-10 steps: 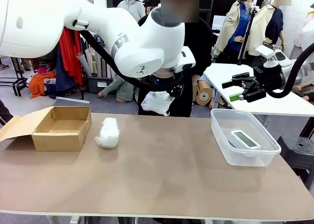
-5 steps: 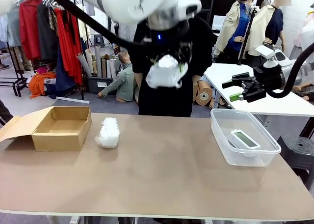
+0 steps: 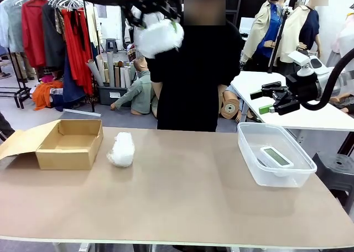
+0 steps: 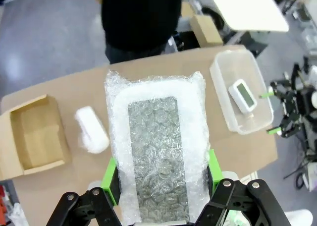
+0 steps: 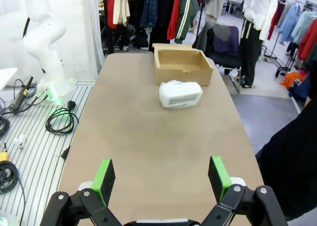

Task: Separate and place wrapped and unwrapped clocks.
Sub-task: If the picked Digital clock is wrapped, place it in the Package Box ; if not, place it in the Organizing box.

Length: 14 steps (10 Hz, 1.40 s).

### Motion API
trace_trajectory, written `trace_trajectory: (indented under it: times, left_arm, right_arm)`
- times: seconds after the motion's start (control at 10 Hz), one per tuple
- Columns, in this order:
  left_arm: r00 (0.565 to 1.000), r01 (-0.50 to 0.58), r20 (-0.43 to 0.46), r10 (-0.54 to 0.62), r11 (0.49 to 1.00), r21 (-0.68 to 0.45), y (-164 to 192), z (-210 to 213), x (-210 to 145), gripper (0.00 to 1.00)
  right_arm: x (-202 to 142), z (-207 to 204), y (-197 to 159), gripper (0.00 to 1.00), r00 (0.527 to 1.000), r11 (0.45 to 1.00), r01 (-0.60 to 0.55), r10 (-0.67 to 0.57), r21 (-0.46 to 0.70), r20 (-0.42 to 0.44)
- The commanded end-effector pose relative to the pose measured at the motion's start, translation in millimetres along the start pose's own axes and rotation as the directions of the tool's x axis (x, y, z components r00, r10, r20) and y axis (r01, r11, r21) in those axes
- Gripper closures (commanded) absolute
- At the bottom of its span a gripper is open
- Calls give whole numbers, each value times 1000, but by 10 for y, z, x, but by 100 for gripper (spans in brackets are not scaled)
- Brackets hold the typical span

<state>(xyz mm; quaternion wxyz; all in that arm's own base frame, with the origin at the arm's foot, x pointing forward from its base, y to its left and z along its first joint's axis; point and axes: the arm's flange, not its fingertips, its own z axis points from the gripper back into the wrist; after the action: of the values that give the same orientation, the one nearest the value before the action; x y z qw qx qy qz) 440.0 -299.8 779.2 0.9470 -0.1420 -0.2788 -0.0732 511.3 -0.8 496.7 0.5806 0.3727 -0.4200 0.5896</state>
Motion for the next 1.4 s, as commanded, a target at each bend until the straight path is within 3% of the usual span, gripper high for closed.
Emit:
trace_trajectory:
  times: [0.0, 0.1, 0.4, 0.6, 0.7, 1.3]
  left_arm:
    - [998, -44, 44, 44, 999, 3, 594, 66, -57, 100]
    - [990, -119, 88, 114, 992, 48, 900, 82, -58, 100]
    - [990, -121, 84, 115, 990, 76, 1600, -51, -305, 100]
    - [979, -157, 147, 140, 982, 109, 1584, -197, -378, 100]
    - [986, -152, 84, 143, 982, 113, 1661, -103, -159, 100]
    - [987, -150, 82, 141, 982, 115, 1642, -140, -193, 100]
  right_arm:
    - [23, 9, 3, 0, 1000, 1000, -4, 4, -1, 1]
    - [23, 9, 3, 0, 1000, 1000, -4, 4, -1, 1]
    - [23, 9, 3, 0, 1000, 1000, -4, 4, -1, 1]
    - [23, 9, 3, 0, 1000, 1000, -4, 4, -1, 1]
    - [23, 9, 3, 0, 1000, 1000, -4, 4, -1, 1]
    - [23, 9, 3, 0, 1000, 1000, -4, 4, -1, 1]
